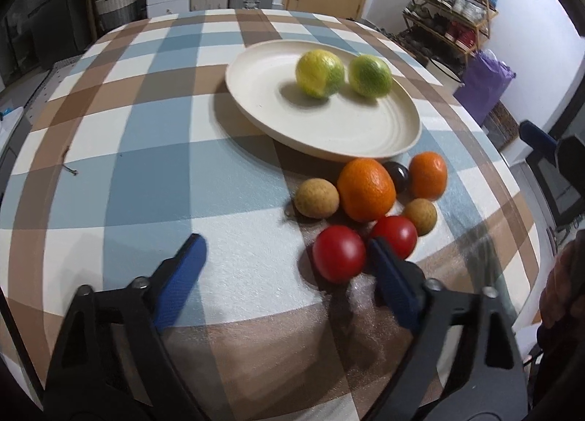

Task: Organize fruits
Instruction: 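Grasp the red tomato with the left tool, then lift the red tomato with the left tool while the right tool grasps an orange, then place the tomato and the orange onto the cream plate, opening both tools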

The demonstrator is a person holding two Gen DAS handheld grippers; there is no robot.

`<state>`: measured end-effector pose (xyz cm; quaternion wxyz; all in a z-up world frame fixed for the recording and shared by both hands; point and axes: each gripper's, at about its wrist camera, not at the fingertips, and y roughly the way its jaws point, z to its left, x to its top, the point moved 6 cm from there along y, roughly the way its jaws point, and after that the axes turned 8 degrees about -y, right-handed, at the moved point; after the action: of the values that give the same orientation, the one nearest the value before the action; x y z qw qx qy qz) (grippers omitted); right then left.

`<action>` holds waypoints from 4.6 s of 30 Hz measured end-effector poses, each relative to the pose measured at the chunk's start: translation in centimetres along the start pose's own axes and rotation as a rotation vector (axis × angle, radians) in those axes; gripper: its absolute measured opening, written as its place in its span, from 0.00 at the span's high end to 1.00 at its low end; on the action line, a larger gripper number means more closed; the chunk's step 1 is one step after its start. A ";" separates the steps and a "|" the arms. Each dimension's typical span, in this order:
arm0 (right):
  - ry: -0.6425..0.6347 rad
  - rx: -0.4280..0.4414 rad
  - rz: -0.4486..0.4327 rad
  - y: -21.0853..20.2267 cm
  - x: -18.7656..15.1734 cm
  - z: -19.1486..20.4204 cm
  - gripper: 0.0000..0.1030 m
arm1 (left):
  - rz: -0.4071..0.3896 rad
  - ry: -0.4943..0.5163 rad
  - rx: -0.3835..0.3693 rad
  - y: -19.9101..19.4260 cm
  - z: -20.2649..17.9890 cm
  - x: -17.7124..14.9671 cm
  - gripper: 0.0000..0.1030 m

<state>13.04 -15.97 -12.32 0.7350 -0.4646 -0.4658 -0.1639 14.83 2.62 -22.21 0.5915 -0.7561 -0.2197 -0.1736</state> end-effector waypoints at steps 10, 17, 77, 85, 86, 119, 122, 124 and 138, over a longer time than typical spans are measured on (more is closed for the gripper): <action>0.018 0.003 0.013 0.3 -0.5 -0.2 0.00 | 0.048 -0.015 -0.159 0.0 -0.4 0.3 0.77; 0.049 0.005 0.027 0.6 -1.0 -0.8 0.00 | 0.022 0.000 -0.161 -1.2 -0.6 0.3 0.77; 0.171 0.218 0.172 6.4 -3.3 -2.9 0.61 | -0.020 -0.036 -0.232 -3.0 -1.4 5.6 0.76; 0.163 0.249 0.106 6.0 -0.8 -3.0 0.61 | -0.014 -0.035 -0.240 -1.9 -1.8 7.4 0.76; 0.161 0.250 0.101 6.2 -0.5 -3.0 0.61 | -0.013 -0.034 -0.241 -1.7 -1.9 7.6 0.76; 0.154 0.265 0.181 13.0 1.6 -5.1 0.61 | 0.099 -0.022 -0.274 6.1 -4.1 12.0 0.76; 0.153 0.263 0.186 13.3 1.5 -5.2 0.61 | 0.100 -0.026 -0.273 6.4 -4.1 12.2 0.76; 0.151 0.268 0.183 13.3 1.5 -5.1 0.61 | 0.098 -0.026 -0.271 6.4 -4.1 12.2 0.76; 0.151 0.238 0.124 11.2 2.4 -5.2 0.52 | 0.070 -0.047 -0.266 4.5 -3.7 12.1 0.67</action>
<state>24.56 -14.16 -16.95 0.8265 -0.3885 -0.3959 -0.0961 27.46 -0.37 -18.67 0.4863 -0.8390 -0.1821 -0.1627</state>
